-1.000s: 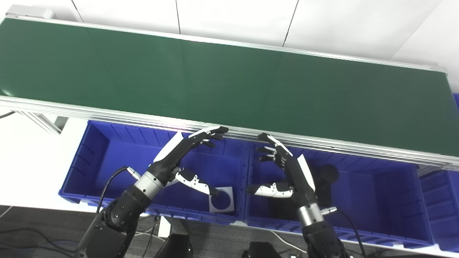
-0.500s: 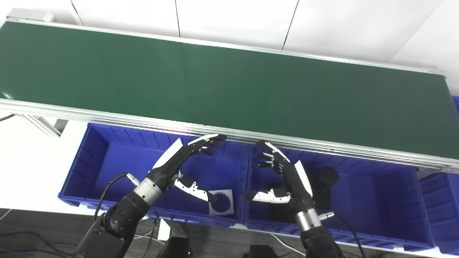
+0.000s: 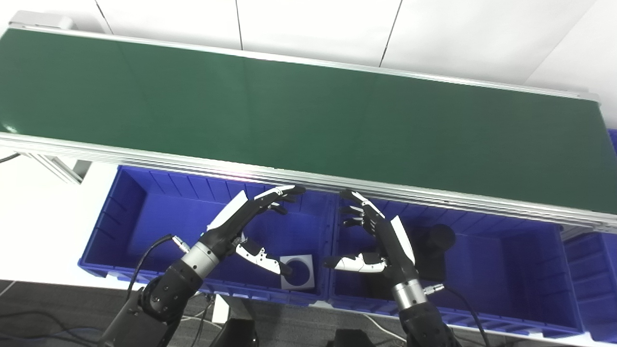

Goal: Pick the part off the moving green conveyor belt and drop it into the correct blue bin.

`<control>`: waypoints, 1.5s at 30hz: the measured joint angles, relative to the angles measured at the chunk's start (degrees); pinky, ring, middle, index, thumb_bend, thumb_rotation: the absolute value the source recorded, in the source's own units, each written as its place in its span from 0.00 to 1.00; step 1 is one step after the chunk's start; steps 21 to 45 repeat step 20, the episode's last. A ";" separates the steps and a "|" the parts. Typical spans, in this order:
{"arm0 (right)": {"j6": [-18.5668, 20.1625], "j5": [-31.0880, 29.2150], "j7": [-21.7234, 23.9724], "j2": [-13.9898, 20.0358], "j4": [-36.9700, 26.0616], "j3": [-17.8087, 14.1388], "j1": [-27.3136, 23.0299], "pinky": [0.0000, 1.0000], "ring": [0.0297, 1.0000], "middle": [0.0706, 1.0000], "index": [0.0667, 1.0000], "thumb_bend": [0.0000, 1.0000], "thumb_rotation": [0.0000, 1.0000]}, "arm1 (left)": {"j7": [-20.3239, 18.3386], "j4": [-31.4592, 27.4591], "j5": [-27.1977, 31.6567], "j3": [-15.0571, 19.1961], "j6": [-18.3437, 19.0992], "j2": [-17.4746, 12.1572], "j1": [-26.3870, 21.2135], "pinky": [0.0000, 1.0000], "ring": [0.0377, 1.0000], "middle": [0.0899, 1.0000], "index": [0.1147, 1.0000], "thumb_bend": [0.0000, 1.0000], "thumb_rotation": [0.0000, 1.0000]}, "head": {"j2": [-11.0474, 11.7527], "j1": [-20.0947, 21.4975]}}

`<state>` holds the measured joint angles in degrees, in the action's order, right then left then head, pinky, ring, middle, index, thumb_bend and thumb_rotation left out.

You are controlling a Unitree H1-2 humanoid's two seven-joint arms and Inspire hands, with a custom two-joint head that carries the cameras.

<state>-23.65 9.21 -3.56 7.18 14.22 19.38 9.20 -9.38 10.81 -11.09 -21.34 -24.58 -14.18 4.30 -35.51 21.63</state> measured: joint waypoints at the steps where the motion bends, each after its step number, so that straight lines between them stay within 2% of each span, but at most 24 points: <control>1: 0.00 0.01 -0.04 0.07 0.00 0.09 -0.01 0.65 0.77 0.90 0.83 1.00 0.29 | 0.02 0.00 0.00 -0.15 0.00 -0.04 0.00 0.73 0.83 0.87 0.84 1.00 0.08 | 0.00 0.00; 10: 0.00 -1.24 -0.24 0.73 0.00 0.17 -0.05 0.66 0.75 0.90 0.83 1.00 0.29 | 0.58 0.18 -0.05 -0.86 0.00 -0.23 -0.03 0.72 0.84 0.88 0.84 1.00 0.10 | -0.17 -0.45; 13: 0.00 -1.23 -0.25 0.66 0.03 0.28 -0.09 0.66 0.77 0.91 0.83 1.00 0.29 | 0.63 0.25 0.02 -0.91 0.00 -0.38 -0.10 0.72 0.84 0.88 0.84 1.00 0.10 | 0.00 4.37; 18: 0.00 0.15 -0.60 -0.25 0.48 0.62 -0.72 0.64 0.75 0.91 0.83 1.00 0.30 | 0.61 0.33 1.28 -0.85 0.00 -1.56 -0.64 0.74 0.84 0.88 0.84 1.00 0.12 | -0.35 7.20; 20: 0.00 0.76 -1.01 -0.83 0.76 0.64 -1.21 0.63 0.75 0.91 0.83 1.00 0.32 | 0.62 0.32 1.27 -0.86 0.00 -1.92 -0.98 0.75 0.84 0.88 0.85 1.00 0.12 | -0.62 6.76; 45: 0.00 0.76 -1.01 -0.83 0.76 0.64 -1.21 0.63 0.75 0.91 0.83 1.00 0.32 | 0.62 0.32 1.27 -0.86 0.00 -1.92 -0.98 0.75 0.84 0.88 0.85 1.00 0.12 | -0.62 6.76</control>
